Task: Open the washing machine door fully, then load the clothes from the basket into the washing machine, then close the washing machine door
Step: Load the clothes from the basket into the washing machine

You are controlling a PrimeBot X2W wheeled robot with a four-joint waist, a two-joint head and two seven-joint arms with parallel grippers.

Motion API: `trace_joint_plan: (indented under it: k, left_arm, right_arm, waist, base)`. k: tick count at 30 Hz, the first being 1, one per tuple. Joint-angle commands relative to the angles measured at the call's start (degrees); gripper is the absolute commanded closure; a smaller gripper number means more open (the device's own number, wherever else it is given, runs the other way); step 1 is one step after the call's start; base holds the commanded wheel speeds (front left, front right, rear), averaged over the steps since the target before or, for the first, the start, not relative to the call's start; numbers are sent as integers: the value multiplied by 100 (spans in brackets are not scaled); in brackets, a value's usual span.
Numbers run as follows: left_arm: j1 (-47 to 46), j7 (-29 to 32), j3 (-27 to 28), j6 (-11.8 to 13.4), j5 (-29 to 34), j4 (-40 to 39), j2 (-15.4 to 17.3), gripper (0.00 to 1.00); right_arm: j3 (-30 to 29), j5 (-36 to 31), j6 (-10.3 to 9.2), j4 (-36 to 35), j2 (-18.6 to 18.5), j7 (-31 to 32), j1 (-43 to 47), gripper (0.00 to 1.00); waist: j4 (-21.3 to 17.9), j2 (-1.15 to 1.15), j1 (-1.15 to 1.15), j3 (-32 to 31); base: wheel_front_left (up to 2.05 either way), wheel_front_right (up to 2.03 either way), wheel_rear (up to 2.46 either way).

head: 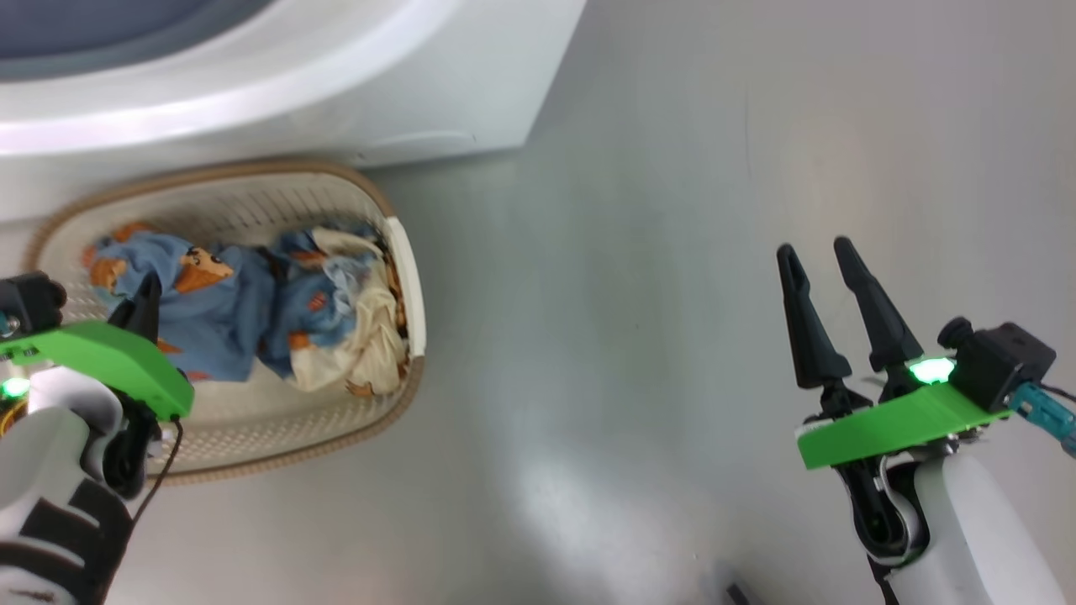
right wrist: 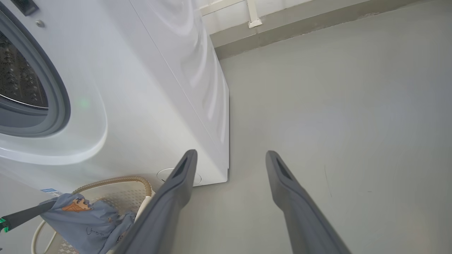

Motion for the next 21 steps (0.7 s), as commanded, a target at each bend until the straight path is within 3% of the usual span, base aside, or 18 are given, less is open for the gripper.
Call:
trace_joint_plan:
  k: [1,11,21]
  left_arm:
    - [204,-76,263,-8,96,-126,298,100]
    - [1054,-77,1605,-8,904,-1109,97,100]
    - [1948,-77,2372,-8,1839,-1981,-107,100]
  right_arm:
    - [60,55,9,-86,-48,-43,234,0]
    - [-118,109,9,49,-140,-43,607,0]
    - [-231,146,9,122,-255,-43,1058,0]
  waist:
    - [177,0,0,-412]
    - [389,0,0,-1175]
    - [500,0,0,-1906]
  base:
    - [0,0,0]
    - [0,0,0]
    - [0,0,0]
